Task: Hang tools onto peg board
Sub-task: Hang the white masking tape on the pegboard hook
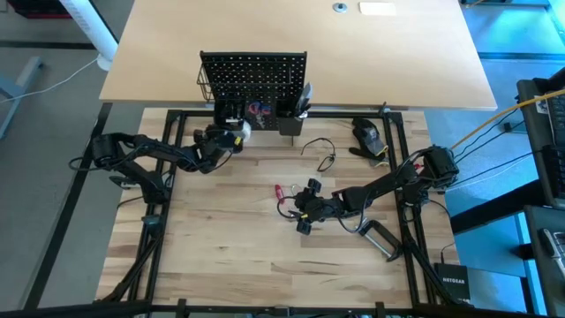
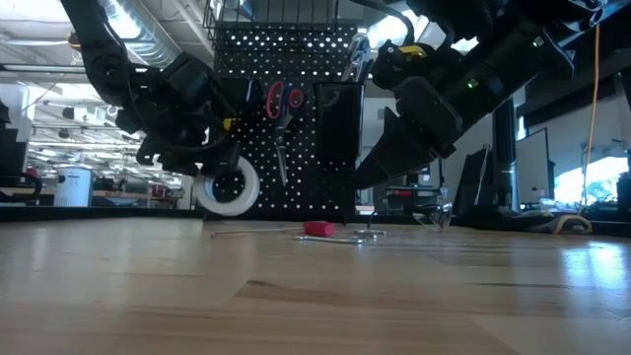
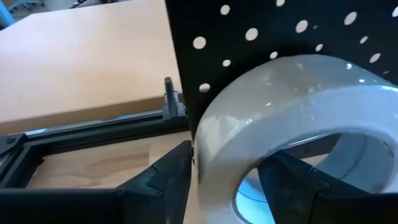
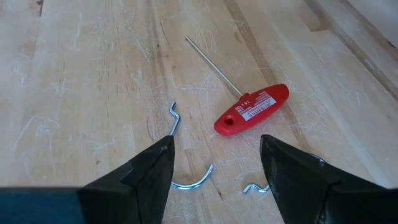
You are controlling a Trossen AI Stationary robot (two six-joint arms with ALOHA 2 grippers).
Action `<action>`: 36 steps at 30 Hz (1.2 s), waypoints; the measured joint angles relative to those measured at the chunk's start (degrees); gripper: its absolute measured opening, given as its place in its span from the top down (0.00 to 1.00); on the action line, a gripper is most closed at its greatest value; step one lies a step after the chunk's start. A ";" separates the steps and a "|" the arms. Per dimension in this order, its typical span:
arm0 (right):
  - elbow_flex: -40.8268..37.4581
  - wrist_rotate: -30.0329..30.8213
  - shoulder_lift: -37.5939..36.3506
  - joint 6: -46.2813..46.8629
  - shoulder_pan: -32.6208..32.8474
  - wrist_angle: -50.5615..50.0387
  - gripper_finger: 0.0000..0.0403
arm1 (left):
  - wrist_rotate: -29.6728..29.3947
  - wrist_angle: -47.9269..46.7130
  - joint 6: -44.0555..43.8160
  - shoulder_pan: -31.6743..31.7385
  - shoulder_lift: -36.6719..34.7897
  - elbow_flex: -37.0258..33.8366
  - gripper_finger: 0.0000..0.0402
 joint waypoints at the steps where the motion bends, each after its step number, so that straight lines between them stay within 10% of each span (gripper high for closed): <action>1: 0.00 0.00 0.00 0.00 -0.02 0.00 0.41 | -0.05 -0.03 0.00 0.02 0.00 0.00 0.59; 21: 0.00 0.61 -0.02 -2.38 -0.14 6.69 0.41 | -0.53 -1.40 -1.77 1.31 0.00 0.00 0.59; 36: 7.37 -2.02 4.99 -34.26 -10.51 16.56 0.41 | -0.79 -1.45 -4.15 0.25 0.00 -0.01 0.59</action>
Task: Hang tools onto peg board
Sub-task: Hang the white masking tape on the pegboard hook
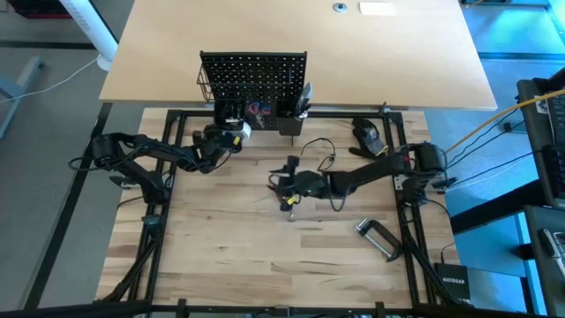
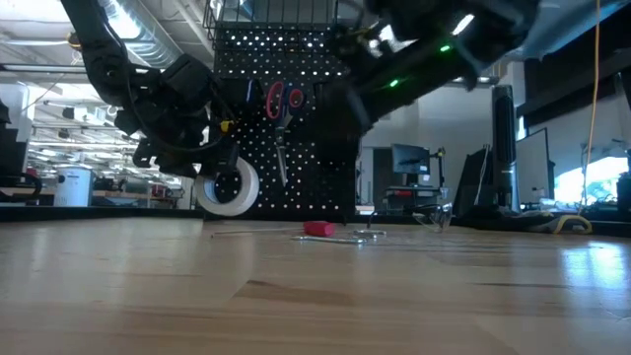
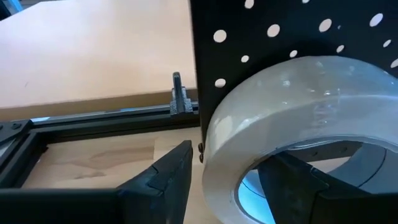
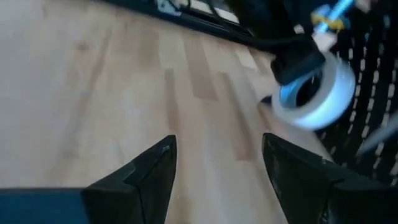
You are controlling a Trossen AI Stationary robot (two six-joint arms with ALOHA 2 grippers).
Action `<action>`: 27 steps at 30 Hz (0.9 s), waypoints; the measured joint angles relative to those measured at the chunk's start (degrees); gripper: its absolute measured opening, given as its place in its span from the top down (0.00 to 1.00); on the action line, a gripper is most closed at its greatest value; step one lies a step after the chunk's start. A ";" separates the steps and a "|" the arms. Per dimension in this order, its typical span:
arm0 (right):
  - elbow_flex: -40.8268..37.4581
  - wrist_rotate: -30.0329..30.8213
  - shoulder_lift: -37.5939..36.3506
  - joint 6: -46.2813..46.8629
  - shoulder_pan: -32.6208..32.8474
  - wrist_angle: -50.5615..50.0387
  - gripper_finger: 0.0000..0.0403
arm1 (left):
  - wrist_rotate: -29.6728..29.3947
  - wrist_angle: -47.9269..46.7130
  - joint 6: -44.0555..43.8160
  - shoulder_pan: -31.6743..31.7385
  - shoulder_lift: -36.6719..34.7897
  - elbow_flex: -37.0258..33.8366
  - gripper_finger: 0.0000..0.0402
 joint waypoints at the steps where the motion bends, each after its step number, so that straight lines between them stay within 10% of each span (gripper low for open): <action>1: 1.26 -0.13 1.36 -4.07 -0.66 0.01 0.41 | -0.02 0.03 0.00 -0.18 0.00 0.02 0.59; 9: 14.32 0.76 13.62 -26.25 -5.33 -0.20 0.60 | 0.02 0.11 0.00 -0.26 0.00 0.02 0.59; 19: 26.06 2.14 21.28 -31.78 -11.75 -0.81 0.97 | 0.09 0.11 0.00 -0.25 0.02 0.00 0.59; 27: 29.08 -6.21 21.34 -35.75 -16.41 -4.53 0.96 | 0.11 0.40 0.00 -0.25 0.02 0.00 0.59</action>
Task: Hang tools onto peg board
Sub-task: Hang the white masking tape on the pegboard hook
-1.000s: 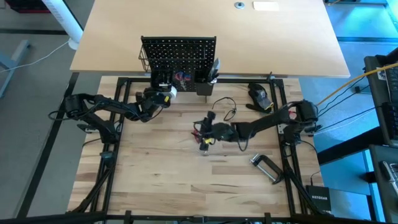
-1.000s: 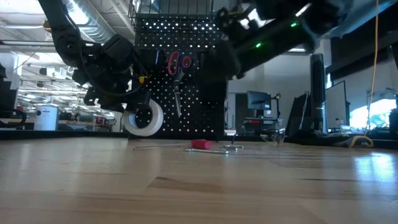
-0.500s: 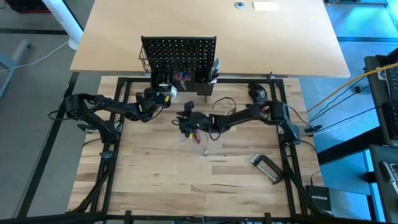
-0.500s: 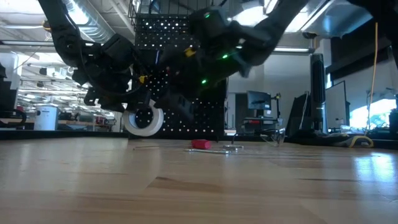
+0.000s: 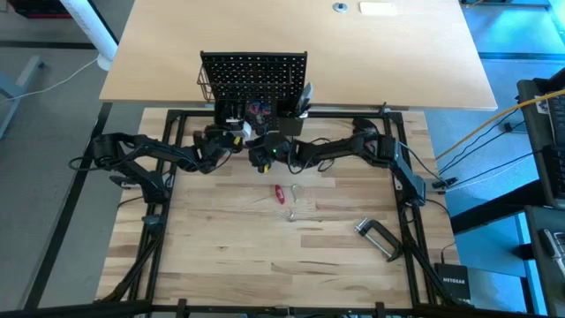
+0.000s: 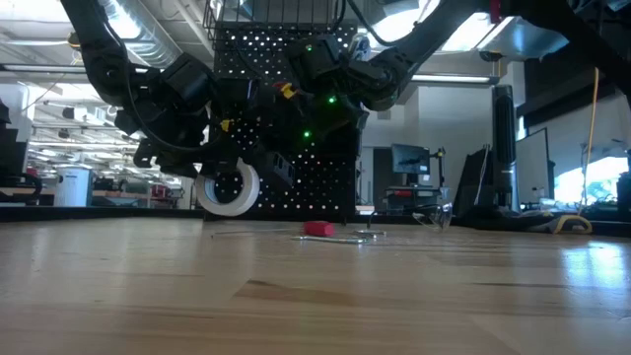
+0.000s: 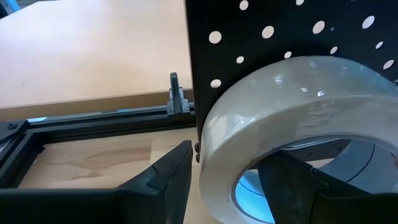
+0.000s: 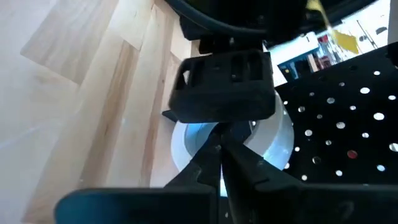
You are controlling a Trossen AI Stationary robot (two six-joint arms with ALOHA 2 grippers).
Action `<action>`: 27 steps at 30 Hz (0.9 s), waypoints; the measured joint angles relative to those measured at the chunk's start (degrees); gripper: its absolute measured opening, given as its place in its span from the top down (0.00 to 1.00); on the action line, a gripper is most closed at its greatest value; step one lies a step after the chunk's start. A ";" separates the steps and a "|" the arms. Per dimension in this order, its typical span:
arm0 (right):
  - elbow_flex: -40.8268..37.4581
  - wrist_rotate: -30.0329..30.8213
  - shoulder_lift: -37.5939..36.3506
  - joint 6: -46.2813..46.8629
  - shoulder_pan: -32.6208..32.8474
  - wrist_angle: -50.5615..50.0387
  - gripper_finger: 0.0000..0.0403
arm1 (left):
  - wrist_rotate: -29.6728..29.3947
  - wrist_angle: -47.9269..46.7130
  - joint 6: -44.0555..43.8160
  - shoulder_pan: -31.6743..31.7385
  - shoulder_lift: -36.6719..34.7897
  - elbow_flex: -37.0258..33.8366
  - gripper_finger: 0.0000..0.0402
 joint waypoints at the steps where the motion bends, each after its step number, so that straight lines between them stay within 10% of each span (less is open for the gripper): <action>1: 0.07 -0.63 0.00 -0.64 -0.44 -0.13 0.96 | 0.00 0.00 0.00 0.00 0.00 0.00 0.59; 27: 4.18 -5.65 4.09 -20.66 -4.11 0.65 0.99 | 0.02 -0.02 -0.28 -0.02 0.00 0.00 0.59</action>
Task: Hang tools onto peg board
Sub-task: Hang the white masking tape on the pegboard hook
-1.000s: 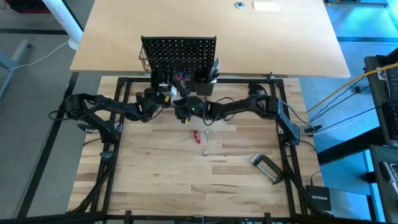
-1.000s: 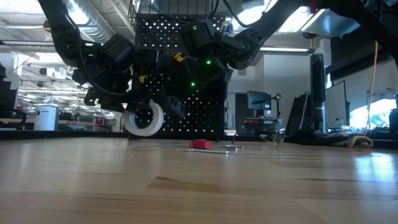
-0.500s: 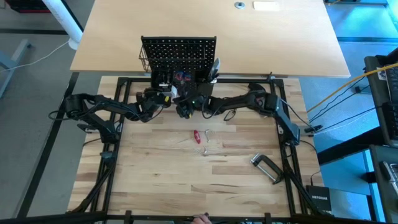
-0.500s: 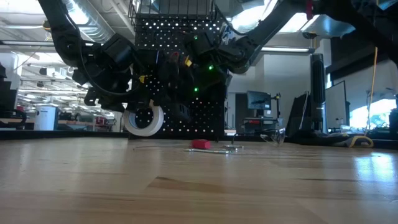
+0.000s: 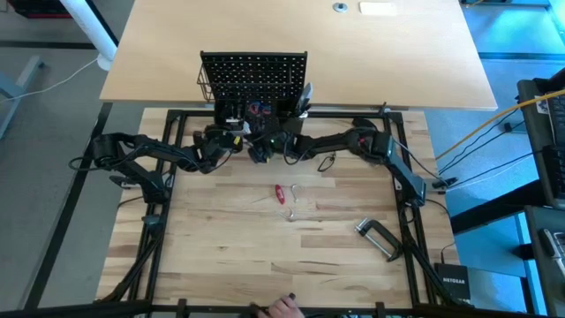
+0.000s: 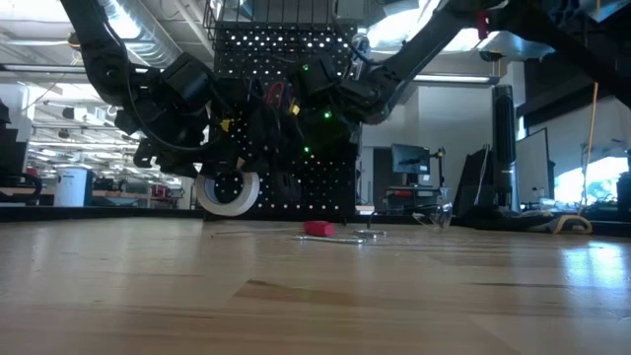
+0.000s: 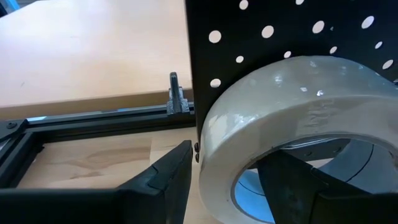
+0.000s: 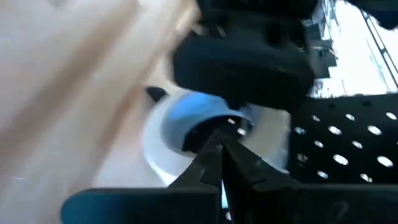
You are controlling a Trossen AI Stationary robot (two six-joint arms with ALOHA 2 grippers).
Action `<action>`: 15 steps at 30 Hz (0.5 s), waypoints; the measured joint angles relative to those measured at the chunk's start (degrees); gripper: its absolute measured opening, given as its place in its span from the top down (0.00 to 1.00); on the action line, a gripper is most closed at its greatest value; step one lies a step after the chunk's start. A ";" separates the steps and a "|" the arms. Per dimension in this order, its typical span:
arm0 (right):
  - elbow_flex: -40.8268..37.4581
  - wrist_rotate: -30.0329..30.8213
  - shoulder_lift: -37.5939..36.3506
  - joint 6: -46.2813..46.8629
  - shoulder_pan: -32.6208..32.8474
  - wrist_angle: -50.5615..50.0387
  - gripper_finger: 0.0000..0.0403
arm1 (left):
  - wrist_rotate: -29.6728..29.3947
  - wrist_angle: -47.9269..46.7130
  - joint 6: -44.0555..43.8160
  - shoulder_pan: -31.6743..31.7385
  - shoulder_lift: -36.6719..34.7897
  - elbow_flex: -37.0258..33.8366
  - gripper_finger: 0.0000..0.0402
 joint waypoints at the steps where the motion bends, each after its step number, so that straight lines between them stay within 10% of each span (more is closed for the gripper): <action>1: 0.77 0.00 0.00 0.03 -0.30 -1.02 0.99 | 0.00 0.00 -0.01 -0.02 0.00 0.00 0.59; 15: 2.60 -2.41 0.00 0.13 -1.48 -3.88 0.99 | 0.11 -0.35 0.07 -0.02 0.00 0.00 0.59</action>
